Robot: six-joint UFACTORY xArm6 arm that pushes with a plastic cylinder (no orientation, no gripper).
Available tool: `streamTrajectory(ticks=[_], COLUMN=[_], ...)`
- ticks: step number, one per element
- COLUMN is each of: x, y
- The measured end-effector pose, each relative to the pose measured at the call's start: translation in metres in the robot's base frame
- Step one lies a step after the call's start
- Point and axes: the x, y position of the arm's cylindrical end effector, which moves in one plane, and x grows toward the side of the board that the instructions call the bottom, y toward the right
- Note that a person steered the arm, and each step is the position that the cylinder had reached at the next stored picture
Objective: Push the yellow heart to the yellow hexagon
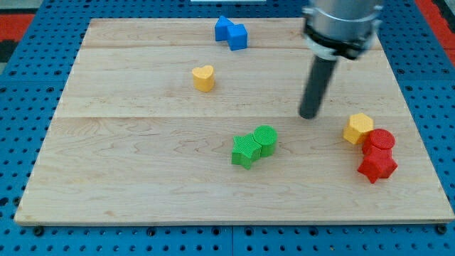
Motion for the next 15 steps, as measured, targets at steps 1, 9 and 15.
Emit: streamTrajectory(ticks=[1,9,15], x=[-0.066,-0.019,0.012], y=[-0.038,-0.273,-0.007])
